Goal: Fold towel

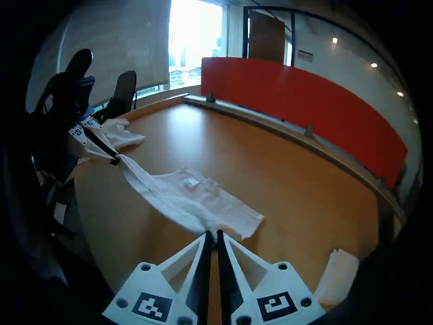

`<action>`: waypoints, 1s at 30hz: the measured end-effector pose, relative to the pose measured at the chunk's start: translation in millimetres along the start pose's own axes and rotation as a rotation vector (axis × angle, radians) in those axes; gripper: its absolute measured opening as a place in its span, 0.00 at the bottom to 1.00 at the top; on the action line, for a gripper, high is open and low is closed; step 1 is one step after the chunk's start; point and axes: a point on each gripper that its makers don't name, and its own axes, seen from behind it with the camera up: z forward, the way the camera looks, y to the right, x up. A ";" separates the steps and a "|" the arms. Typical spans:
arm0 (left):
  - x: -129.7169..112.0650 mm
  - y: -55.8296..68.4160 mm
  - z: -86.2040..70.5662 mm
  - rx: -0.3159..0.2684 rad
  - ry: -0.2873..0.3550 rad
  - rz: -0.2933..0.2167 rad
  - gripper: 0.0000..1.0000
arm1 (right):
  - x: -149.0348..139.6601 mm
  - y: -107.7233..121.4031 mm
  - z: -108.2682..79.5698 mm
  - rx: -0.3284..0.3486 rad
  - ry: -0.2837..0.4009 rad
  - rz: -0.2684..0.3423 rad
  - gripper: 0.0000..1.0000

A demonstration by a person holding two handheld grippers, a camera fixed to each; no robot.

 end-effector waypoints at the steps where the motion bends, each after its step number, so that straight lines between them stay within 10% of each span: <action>1: 0.1 -0.5 0.7 0.001 0.000 0.001 0.11 | -0.4 0.0 0.5 0.000 -0.002 -0.002 0.08; 30: 23.8 -46.0 69.4 0.059 -0.025 -0.005 0.11 | -13.3 38.1 56.5 0.003 -0.098 0.021 0.08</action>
